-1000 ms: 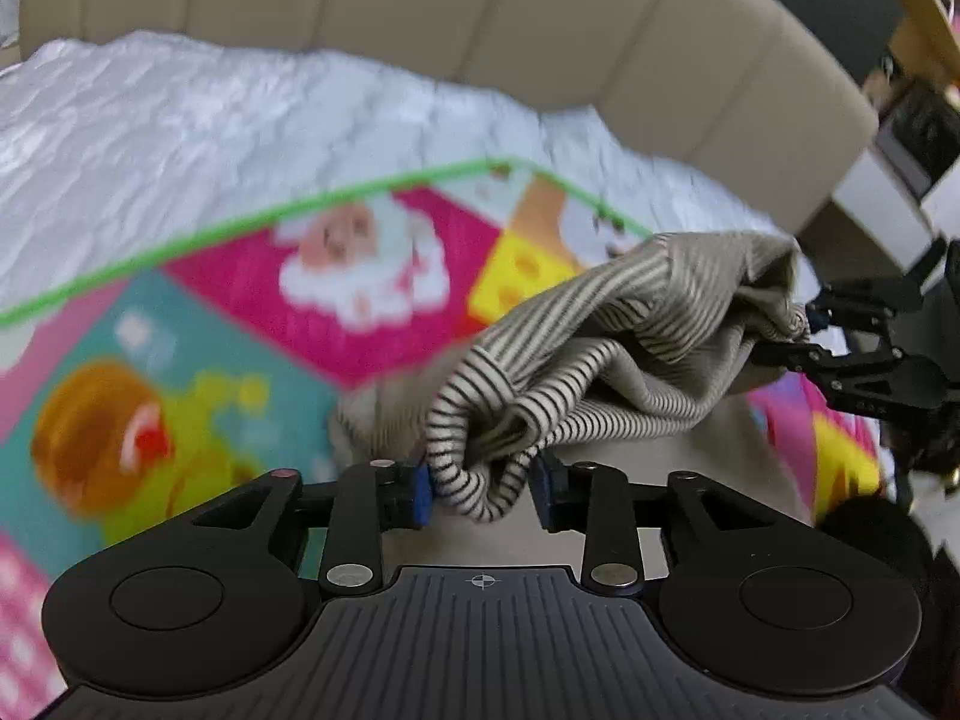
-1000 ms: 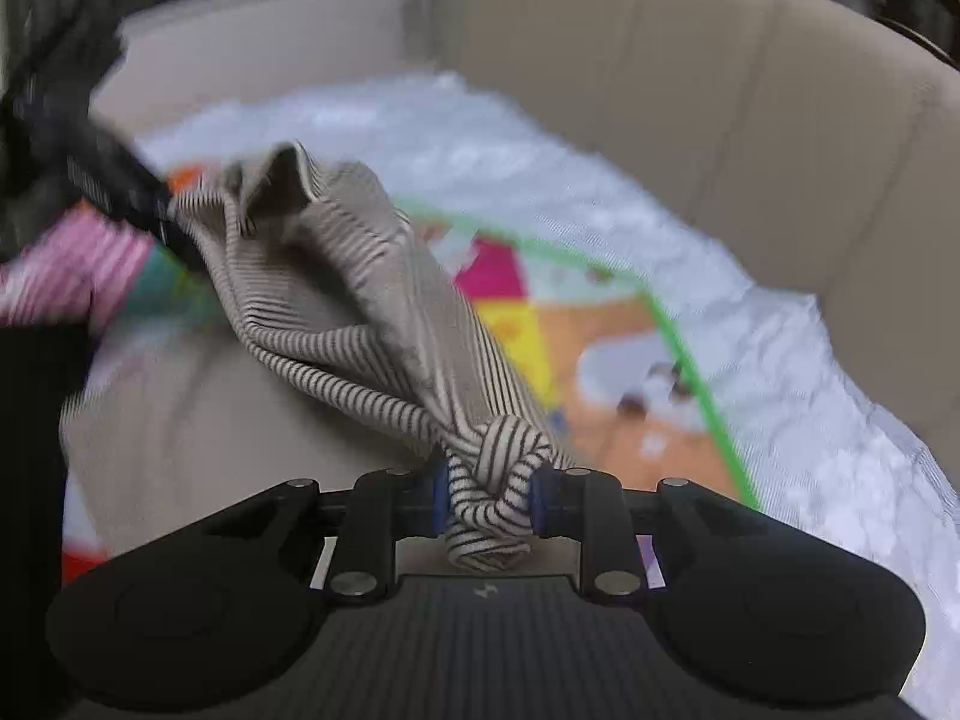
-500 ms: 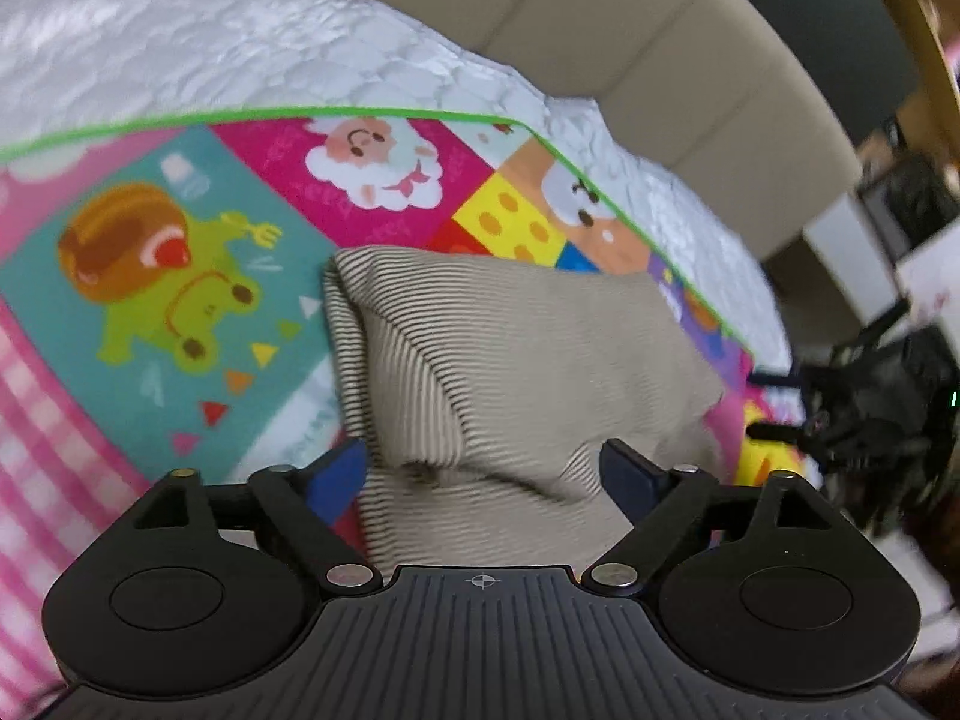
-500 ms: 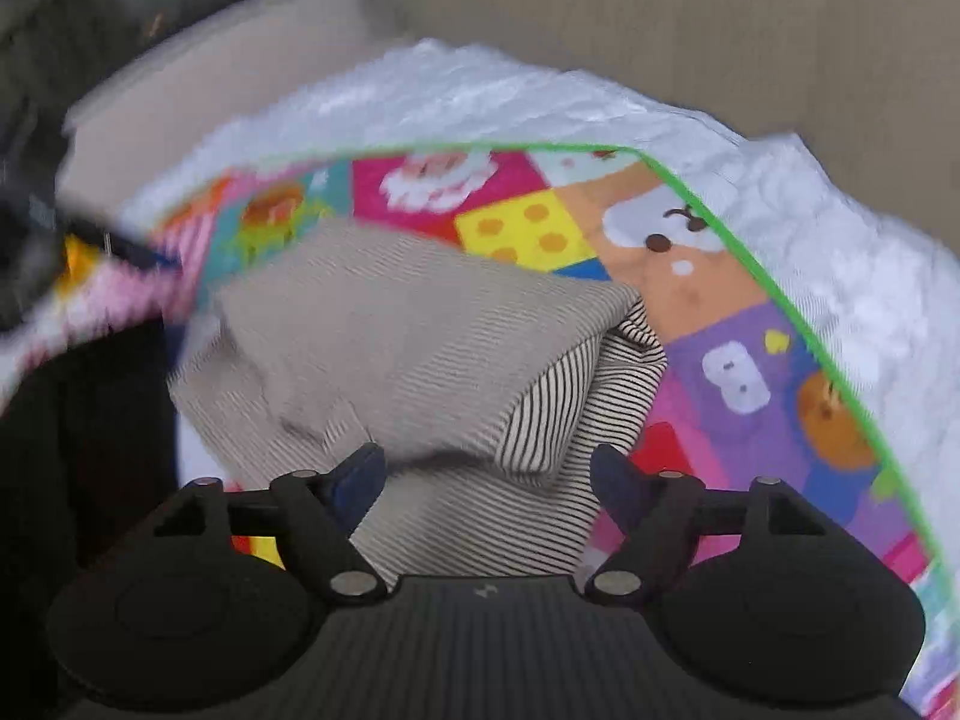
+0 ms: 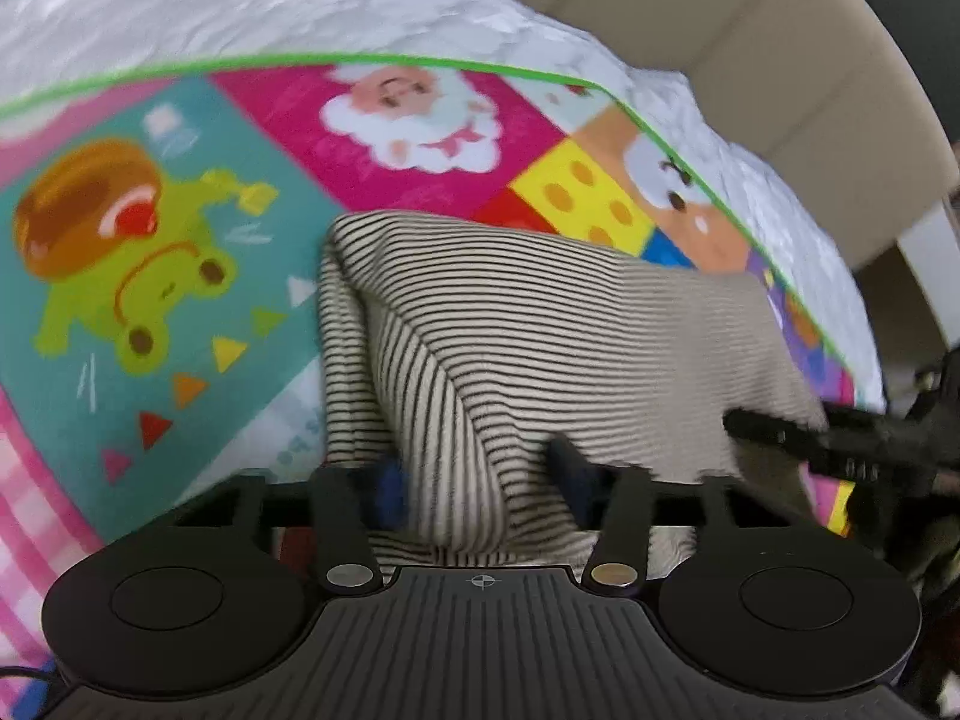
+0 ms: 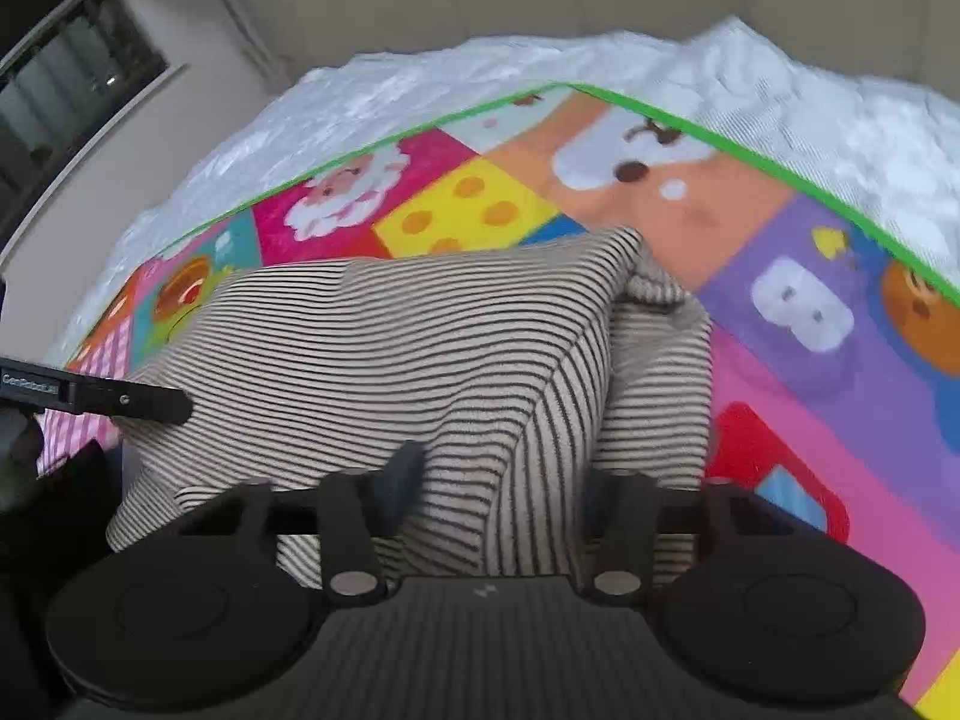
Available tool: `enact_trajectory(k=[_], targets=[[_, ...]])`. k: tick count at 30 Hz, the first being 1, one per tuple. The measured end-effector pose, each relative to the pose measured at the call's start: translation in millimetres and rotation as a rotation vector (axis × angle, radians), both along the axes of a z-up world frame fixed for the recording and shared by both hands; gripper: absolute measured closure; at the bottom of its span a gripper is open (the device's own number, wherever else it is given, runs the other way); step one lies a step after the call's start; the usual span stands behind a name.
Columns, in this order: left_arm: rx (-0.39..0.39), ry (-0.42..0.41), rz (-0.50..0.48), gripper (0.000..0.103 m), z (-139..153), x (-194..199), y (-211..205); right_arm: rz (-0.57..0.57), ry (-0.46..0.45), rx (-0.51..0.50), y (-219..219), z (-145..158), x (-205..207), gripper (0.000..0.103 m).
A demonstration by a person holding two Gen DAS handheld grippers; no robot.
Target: Fold clothes
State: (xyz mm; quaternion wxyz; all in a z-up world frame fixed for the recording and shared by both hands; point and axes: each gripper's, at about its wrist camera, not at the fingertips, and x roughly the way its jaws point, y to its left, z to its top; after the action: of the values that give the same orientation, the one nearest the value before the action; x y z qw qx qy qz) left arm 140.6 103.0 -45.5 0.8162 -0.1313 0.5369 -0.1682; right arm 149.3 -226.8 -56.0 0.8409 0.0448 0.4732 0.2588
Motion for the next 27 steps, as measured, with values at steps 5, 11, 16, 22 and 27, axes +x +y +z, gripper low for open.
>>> enact_trajectory(k=[5,11,16,22,27], targets=[[-0.062,-0.052,-0.047,0.074,41,-15,1,0.054,-0.064,0.046,-8,48,-18,0.078],[0.012,-0.028,-0.116,0.074,44,-41,-5,0.080,-0.049,0.014,-26,56,-45,0.078],[0.116,0.119,-0.044,0.059,-7,-38,-9,0.012,0.067,-0.080,-17,14,-35,0.066],[0.092,0.078,0.016,0.025,25,-43,-1,0.025,-0.060,-0.120,-25,47,-31,0.017],[-0.090,0.151,0.069,0.014,36,-57,-3,-0.008,-0.144,-0.083,-36,72,-17,0.007]])
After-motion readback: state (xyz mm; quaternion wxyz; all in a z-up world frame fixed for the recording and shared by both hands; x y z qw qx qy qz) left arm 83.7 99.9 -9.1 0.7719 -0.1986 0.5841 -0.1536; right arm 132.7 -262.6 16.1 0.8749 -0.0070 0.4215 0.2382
